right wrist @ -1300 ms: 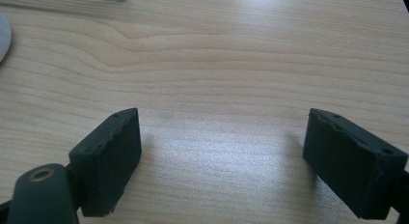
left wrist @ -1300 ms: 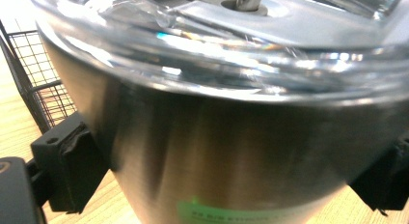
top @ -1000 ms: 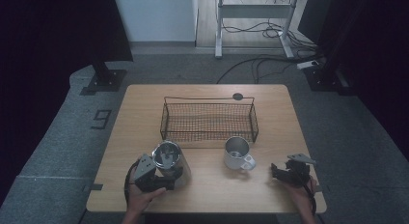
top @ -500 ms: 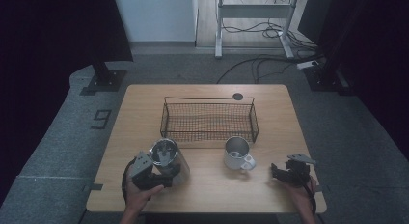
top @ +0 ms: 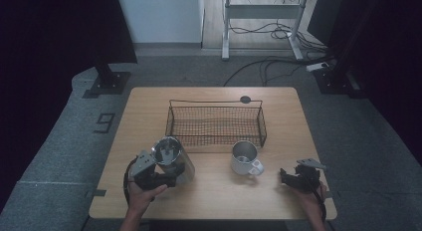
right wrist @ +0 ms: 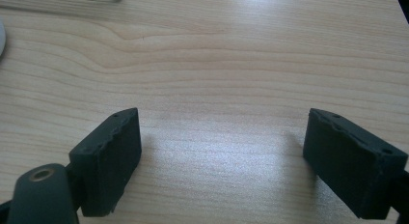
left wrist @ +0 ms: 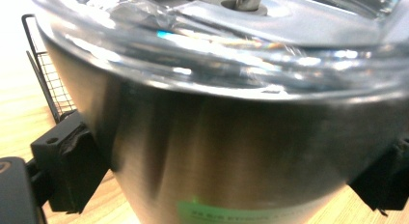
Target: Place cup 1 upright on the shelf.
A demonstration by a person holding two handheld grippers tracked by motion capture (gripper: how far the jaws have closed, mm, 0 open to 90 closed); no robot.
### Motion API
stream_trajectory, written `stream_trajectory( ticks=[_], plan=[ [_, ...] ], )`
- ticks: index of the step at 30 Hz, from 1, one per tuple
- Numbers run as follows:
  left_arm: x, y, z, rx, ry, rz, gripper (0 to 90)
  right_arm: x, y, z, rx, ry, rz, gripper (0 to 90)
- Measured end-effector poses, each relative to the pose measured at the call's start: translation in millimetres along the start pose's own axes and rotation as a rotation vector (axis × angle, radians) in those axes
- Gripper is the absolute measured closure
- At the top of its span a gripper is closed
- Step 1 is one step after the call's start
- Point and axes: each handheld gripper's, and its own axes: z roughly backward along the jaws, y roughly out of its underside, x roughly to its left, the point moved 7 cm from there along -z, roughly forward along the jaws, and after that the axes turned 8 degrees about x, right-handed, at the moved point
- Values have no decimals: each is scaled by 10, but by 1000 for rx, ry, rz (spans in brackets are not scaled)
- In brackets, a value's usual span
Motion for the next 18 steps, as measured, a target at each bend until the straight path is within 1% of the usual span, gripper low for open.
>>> stream_trajectory(
  ticks=[7,11,18],
  plan=[
    [14,-56,-17,-6,2,0,42,-2,0,0,0,1,-1,131],
    [22,-89,-19,-9,20,3,43,-2,0,0,-1,1,-2,132],
    [33,-140,-43,-9,14,-4,43,-2,0,0,-1,2,-2,133]
  ],
)
